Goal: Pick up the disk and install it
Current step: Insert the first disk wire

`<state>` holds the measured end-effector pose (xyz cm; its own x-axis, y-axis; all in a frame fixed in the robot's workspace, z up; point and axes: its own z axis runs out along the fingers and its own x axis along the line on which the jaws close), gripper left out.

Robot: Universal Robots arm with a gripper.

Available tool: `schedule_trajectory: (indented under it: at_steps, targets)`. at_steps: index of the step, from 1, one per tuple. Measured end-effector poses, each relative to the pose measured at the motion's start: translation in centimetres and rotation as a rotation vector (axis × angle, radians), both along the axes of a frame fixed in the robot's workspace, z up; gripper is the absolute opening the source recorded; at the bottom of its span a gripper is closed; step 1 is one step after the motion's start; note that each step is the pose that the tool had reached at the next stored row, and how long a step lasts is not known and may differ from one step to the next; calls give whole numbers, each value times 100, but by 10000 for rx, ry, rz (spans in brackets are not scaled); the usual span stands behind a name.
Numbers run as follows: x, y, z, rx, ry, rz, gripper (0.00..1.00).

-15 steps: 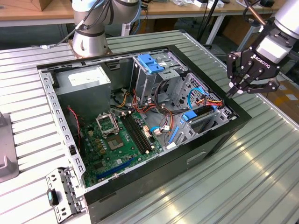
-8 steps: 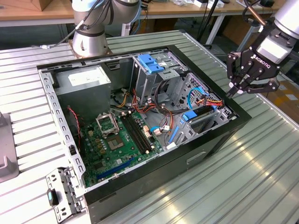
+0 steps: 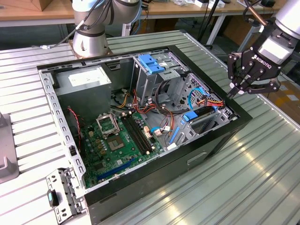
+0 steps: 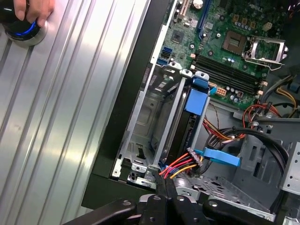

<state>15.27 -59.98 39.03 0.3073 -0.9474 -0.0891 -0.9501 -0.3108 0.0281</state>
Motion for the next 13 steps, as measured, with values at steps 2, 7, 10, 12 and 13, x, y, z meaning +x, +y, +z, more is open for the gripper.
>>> schedule_trajectory:
  at_steps: [2,7,10,12,13]
  targets:
    - [0,0,0,0,0,82,10]
    - [0,0,0,0,0,217,10]
    - [0,0,0,0,0,278,10]
    - [0,0,0,0,0,324,10]
    - [0,0,0,0,0,344,10]
